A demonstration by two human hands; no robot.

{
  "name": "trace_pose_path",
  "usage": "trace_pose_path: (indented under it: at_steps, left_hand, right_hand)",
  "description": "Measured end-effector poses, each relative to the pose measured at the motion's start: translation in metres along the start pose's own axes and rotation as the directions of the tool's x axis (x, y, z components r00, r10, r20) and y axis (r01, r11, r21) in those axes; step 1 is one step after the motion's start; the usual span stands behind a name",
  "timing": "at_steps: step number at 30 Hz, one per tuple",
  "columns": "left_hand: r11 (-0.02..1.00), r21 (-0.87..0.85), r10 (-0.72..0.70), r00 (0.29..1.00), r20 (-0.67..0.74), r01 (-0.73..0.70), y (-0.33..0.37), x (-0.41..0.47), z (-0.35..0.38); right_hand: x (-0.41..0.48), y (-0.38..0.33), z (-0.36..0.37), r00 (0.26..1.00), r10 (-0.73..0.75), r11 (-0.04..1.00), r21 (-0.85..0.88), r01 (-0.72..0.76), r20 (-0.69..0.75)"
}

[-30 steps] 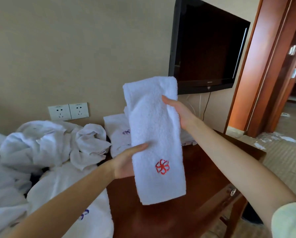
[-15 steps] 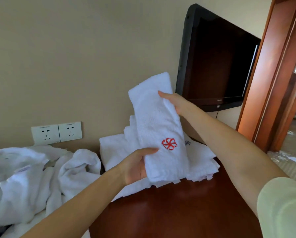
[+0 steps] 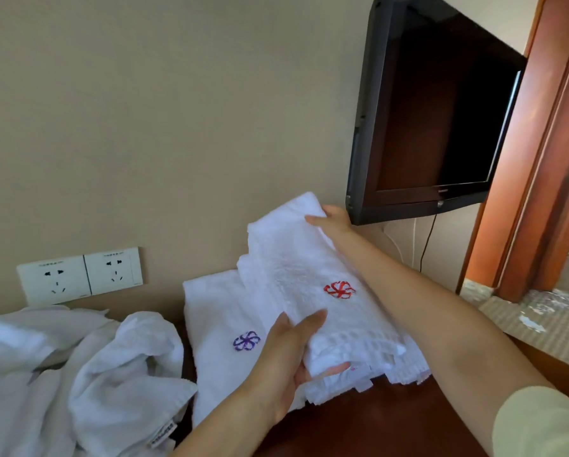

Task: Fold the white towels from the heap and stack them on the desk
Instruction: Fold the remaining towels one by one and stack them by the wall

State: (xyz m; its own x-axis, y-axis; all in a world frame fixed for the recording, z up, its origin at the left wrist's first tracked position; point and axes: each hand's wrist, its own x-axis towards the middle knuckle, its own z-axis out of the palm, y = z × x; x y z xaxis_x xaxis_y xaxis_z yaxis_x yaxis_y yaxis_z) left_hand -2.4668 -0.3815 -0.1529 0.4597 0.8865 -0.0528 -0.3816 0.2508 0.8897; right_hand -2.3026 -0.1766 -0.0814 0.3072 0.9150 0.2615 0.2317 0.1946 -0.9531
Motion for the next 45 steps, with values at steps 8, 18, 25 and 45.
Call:
trace_pose_path:
  at_steps: [8,18,25,45]
  left_hand:
    - [0.993,0.051,0.117,0.930,-0.349,-0.106,-0.011,0.009,0.001]
    - [0.984,0.120,0.177,0.851,-0.494,-0.135,-0.033,-0.033,0.015]
    - [0.967,0.252,0.144,0.891,-0.431,-0.034,-0.066,-0.105,0.032]
    - [0.015,0.920,0.788,0.562,-0.253,0.393,-0.143,-0.316,-0.073]
  right_hand:
    - [0.001,0.015,0.032,0.997,0.004,0.650,-0.758,0.053,0.073]
    - [-0.139,0.004,0.003,0.978,0.025,0.410,-0.894,0.178,0.206]
    - [-0.235,0.001,-0.034,0.955,-0.114,0.513,-0.807,0.292,0.273]
    - [-0.529,0.060,0.039,0.924,0.030,0.962,-0.262,0.077,0.381]
